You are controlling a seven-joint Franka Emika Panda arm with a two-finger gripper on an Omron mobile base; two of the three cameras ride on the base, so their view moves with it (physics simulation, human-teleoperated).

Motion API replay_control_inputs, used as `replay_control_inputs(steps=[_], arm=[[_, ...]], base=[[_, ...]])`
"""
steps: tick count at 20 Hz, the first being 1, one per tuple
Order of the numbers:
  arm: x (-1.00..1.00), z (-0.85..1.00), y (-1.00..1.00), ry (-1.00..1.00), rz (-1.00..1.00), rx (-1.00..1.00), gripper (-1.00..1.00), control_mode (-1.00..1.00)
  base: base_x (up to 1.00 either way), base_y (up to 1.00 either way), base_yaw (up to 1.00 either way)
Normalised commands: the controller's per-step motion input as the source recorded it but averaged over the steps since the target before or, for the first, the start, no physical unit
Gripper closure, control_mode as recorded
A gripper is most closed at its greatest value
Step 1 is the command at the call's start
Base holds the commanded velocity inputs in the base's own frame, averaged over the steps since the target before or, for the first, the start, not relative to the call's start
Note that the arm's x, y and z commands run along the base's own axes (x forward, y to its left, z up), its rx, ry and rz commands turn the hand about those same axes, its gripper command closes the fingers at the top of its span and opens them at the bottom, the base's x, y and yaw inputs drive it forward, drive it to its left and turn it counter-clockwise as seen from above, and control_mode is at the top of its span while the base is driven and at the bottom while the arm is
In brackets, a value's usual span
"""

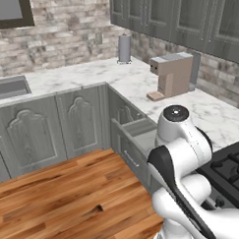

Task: Organize the utensils by type. Pick up the wooden spoons from the counter and place them in the open cabinet. Then pick up the metallic utensils from the counter and place them in the open drawer.

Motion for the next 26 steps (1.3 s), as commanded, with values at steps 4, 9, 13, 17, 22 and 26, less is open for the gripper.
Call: replay_control_inputs(steps=[4,9,13,17,22,26], arm=[[0.24,0.0,-0.16,0.05,-0.06,0.06,1.0,-1.0],[0.54,0.03,-0.18,0.21,-0.32,0.09,1.0,-1.0],[0.59,0.02,-0.2,0.19,-0.32,0.07,1.0,-1.0],[0.72,-0.04,-0.28,0.08,-0.3,0.0,1.0,-1.0],[0.64,-0.25,-0.3,0.0,-0.25,0.0,1.0,-1.0],[0.65,-0.45,-0.18,-0.01,-0.25,-0.03,1.0,-1.0]], base=[[0.0,-0.05,0.0],[0.0,0.0,0.0],[0.0,0.0,0.0],[0.0,0.0,0.0],[0.0,0.0,0.0],[0.0,0.0,0.0]])
